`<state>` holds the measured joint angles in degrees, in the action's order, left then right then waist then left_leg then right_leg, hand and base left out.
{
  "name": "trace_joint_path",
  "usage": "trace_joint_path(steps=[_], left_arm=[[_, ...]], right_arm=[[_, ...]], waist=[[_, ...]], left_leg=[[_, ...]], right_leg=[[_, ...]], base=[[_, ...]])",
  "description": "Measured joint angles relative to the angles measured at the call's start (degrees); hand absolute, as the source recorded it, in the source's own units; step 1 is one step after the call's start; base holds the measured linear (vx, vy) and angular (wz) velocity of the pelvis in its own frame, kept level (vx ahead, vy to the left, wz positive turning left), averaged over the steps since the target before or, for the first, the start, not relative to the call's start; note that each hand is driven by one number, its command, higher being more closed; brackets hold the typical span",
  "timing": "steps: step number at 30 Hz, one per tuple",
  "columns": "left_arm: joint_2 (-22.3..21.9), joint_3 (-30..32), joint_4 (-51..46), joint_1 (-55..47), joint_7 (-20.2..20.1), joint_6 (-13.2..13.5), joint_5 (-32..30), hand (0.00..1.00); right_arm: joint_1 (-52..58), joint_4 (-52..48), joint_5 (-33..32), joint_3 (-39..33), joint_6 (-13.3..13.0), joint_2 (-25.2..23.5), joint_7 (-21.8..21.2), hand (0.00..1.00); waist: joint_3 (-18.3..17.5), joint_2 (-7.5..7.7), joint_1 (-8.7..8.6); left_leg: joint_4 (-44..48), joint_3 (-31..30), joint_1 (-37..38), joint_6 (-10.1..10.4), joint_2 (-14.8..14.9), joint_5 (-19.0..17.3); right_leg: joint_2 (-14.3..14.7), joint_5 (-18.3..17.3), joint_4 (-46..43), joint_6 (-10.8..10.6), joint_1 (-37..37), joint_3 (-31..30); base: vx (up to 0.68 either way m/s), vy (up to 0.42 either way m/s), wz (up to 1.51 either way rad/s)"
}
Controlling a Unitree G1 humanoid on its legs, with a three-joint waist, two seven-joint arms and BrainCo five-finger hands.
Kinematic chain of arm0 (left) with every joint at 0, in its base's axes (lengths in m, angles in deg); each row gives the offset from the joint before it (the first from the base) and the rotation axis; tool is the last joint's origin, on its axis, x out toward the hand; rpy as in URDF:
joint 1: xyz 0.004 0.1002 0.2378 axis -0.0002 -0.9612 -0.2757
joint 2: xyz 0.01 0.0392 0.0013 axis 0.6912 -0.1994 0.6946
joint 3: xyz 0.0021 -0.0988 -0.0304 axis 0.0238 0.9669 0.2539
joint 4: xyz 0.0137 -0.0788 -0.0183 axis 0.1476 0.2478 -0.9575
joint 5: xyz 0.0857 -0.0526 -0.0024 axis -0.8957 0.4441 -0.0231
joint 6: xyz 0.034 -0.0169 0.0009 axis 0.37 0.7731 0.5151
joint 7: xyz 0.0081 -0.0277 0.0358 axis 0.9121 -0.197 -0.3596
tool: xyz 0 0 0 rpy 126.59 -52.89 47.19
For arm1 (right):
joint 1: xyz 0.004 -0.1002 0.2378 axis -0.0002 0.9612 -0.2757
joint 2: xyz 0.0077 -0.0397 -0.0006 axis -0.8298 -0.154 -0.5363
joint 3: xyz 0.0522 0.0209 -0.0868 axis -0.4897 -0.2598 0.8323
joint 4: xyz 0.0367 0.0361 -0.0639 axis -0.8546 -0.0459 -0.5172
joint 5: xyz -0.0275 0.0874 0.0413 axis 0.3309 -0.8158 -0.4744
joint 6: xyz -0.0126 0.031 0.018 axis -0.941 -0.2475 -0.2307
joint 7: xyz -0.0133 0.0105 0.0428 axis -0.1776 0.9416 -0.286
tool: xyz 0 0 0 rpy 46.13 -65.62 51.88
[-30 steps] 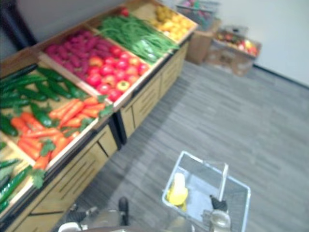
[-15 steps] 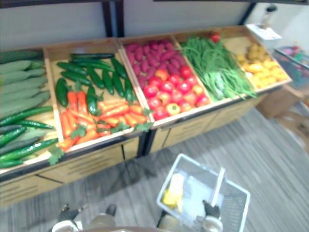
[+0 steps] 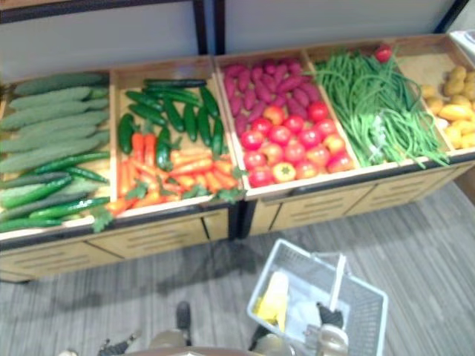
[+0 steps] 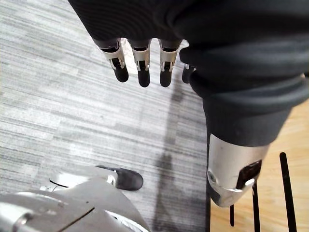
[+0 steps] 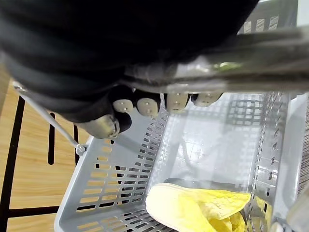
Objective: Pick vegetable in the basket
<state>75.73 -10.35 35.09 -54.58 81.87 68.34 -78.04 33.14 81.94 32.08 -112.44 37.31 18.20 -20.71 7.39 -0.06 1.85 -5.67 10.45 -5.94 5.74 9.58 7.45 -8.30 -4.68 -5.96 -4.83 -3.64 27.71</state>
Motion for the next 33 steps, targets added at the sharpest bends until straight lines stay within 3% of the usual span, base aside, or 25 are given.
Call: trace_joint_path(steps=[2,8,9,12,14,17,20,26,30,33], left_arm=[[0.10,0.64,0.01,-0.36,0.57,-0.31,0.01,0.00],[0.38,12.13,0.36,-0.06,2.50,-0.36,5.89,0.00],[0.61,17.50,0.37,1.13,4.39,-0.36,7.66,0.00],[1.54,21.91,-0.82,2.87,7.03,-0.34,8.98,0.00],[1.80,24.49,-7.67,3.99,10.27,-0.23,9.00,0.00],[2.65,20.09,-25.65,3.04,16.28,0.51,5.66,0.00],[4.90,14.35,-37.46,1.93,20.73,1.80,-6.42,0.00],[8.72,1.38,-55.99,0.67,22.61,2.02,-26.03,0.00],[9.76,-3.06,-62.84,0.62,22.24,3.50,-29.51,0.00],[14.04,-6.84,-63.49,0.50,20.79,5.49,-30.49,0.00]], right_arm=[[0.47,-0.03,0.02,0.02,-0.10,0.03,-0.04,1.00],[1.87,0.56,0.02,-4.05,0.28,0.18,-0.24,1.00],[1.93,1.15,0.02,-5.05,0.39,0.36,-0.23,1.00],[2.20,1.28,0.00,-6.25,0.39,0.36,-0.23,1.00],[2.16,1.99,0.00,-6.74,0.34,0.34,-0.22,1.00],[2.29,2.03,0.00,-6.69,-0.03,0.32,0.07,1.00],[2.79,2.02,-0.07,-6.67,-0.26,0.17,0.38,1.00],[3.16,1.59,-0.10,-4.80,-1.58,0.41,0.75,1.00],[3.25,1.39,-0.08,-3.35,-1.72,1.42,0.70,1.00],[3.60,0.54,-0.08,-1.75,-1.71,3.04,0.67,1.00]], waist=[[-0.08,0.14,-0.02],[-0.40,-0.11,-0.17],[-0.41,-0.05,-0.15],[-0.65,0.04,-0.25],[-0.91,0.34,-0.14],[-1.10,0.61,-0.03],[-1.09,0.56,-0.08],[-1.44,-0.54,-0.22],[-1.57,-1.46,-0.41],[-1.55,-2.66,-1.20]], left_leg=[[-0.21,0.60,-0.05,-0.31,-0.51,-0.61],[-0.23,3.97,0.49,-1.21,-1.94,-1.29],[-0.23,4.70,1.15,-1.26,-2.13,-1.67],[-0.22,4.80,1.24,-1.05,-2.59,-1.89],[-0.20,4.77,1.21,-1.12,-2.66,-1.91],[0.12,4.25,1.38,-1.22,-2.93,-1.81],[0.15,3.77,3.12,-1.23,-3.12,-1.81],[-0.19,3.26,3.26,-1.17,-2.96,-1.93],[-0.21,4.64,3.22,-1.20,-2.51,-2.06],[-0.21,5.28,3.20,-1.04,-2.23,-2.16]], right_leg=[[-0.28,0.33,0.46,-0.53,0.02,-0.75],[-1.28,0.73,1.55,-1.20,0.00,-3.81],[-1.67,1.09,1.69,-1.66,0.02,-4.74],[-2.01,1.84,1.68,-1.35,0.00,-5.27],[-2.03,1.93,1.55,-1.40,0.02,-5.32],[-2.02,1.87,1.16,-1.36,0.31,-4.85],[-1.85,1.61,1.22,-0.97,2.41,-4.65],[-1.79,1.39,1.45,-0.75,2.79,-5.26],[-1.52,1.34,1.57,-0.65,1.97,-6.45],[-1.43,1.39,1.76,-0.75,1.52,-7.27]], base=[[-0.10,0.085,-0.06],[0.01,0.066,-0.13],[0.10,0.029,-0.14],[0.10,0.022,-0.04],[0.12,0.000,0.02],[0.14,-0.013,0.06],[0.09,-0.014,0.12],[-0.01,0.009,0.03],[-0.08,0.012,-0.15],[-0.05,0.005,-0.13]])
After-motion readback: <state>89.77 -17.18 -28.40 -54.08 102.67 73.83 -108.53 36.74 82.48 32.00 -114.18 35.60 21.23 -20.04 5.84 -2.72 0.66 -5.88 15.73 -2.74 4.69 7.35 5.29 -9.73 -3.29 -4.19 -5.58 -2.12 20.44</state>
